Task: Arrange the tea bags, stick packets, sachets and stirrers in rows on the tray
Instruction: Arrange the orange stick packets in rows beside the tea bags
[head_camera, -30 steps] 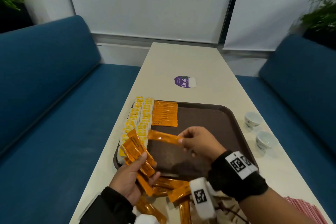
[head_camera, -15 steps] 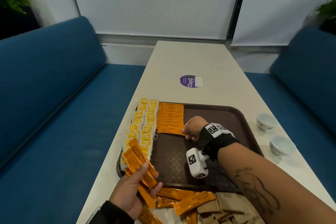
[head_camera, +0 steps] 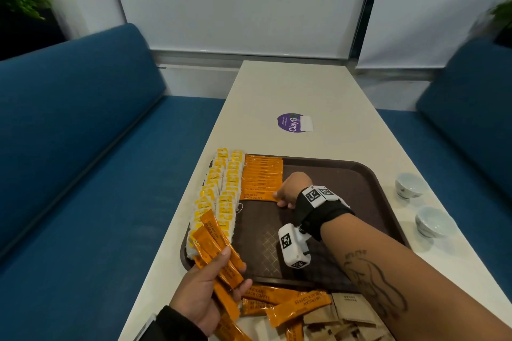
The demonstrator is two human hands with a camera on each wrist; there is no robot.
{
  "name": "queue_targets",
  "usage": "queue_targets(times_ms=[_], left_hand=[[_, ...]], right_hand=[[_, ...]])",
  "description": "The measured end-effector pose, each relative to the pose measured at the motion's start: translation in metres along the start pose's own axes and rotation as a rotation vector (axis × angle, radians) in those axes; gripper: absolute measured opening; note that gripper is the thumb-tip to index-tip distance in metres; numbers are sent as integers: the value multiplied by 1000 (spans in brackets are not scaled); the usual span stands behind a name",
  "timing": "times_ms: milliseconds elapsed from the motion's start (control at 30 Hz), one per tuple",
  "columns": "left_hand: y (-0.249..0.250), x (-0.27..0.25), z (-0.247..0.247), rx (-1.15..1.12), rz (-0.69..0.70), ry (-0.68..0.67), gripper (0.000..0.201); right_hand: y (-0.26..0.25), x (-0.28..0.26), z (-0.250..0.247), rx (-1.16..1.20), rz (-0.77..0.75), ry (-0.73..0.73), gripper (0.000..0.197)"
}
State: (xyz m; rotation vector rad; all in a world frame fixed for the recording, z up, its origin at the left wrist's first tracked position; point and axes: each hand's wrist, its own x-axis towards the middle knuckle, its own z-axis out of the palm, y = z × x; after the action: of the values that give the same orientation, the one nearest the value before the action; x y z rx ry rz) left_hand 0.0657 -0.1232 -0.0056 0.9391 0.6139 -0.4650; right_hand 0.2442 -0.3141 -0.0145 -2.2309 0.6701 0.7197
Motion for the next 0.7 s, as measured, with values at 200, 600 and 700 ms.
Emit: queue_targets(times_ms=[200,600,700], left_hand=[[1,-2,1,-14,2,-21,14],[-5,-15,11,10,25,-145,16],[-10,-18,12,19,19,-164,19]], right_hand=[[11,-24,0,46,-145,84,19],[65,-164,43,314,-583,-307,17],[75,-170,53,422,-547,-241,13]])
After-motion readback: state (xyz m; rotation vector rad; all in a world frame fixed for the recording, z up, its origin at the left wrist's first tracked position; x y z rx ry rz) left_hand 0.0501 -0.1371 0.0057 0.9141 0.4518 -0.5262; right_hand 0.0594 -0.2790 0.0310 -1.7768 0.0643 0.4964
